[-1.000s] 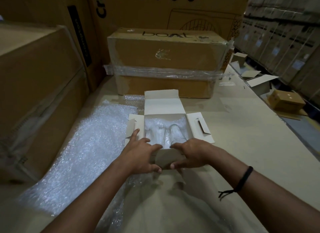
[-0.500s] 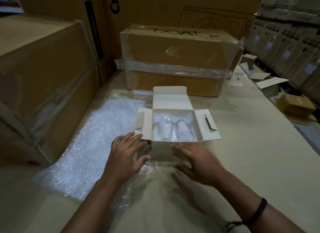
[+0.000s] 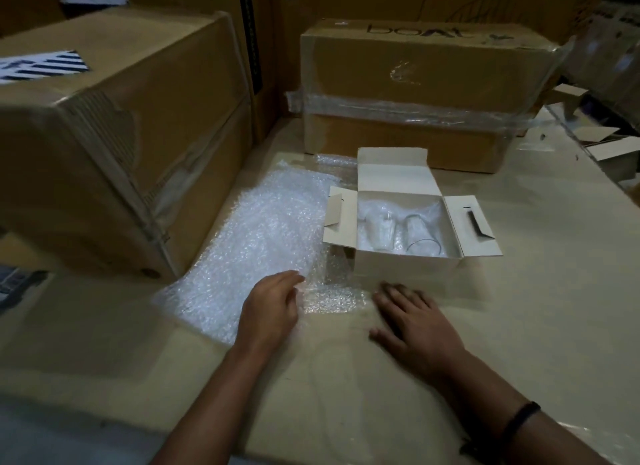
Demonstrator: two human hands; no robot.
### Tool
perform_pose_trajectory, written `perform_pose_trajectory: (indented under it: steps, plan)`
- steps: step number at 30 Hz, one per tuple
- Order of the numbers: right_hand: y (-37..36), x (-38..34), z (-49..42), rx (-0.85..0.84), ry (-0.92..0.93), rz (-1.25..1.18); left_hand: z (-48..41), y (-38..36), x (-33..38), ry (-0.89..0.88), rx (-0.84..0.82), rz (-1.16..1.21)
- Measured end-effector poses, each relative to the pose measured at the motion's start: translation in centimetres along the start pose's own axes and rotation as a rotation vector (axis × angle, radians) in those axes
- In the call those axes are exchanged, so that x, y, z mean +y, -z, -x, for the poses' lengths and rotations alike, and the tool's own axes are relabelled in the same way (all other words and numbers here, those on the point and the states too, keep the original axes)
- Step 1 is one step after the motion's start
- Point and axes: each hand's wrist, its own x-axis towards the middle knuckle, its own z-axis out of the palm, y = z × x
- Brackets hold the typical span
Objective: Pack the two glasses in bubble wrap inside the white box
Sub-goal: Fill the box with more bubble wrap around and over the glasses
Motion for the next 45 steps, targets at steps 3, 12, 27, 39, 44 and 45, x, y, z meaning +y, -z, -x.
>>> perform_pose_trajectory:
  steps: [3, 12, 27, 39, 44, 45]
  plan:
    - [0.1, -0.2, 0.1, -0.018, 0.007, 0.000, 0.1, 0.7, 0.3, -0.012, 0.096, 0.057]
    - [3.2, -3.9, -3.2, 0.371, -0.376, -0.702, 3.1, 0.2, 1.1, -0.021, 0.094, 0.181]
    - [6.7, -10.8, -10.3, -0.173, -0.226, -1.163, 2.9, 4.8, -2.5, 0.229, 0.190, 0.245]
    - [3.3, -11.8, -9.9, 0.204, -0.350, -0.860, -1.3, 5.4, -7.8, 0.374, -0.264, -0.207]
    - [6.8, -12.8, -9.9, 0.222, -0.213, -1.165, -1.8, 6.4, -7.3, 0.482, -0.252, -0.153]
    - [7.9, -12.7, -9.9, 0.181, -0.217, -1.345, -1.9, 6.5, -7.4, 0.496, -0.251, -0.144]
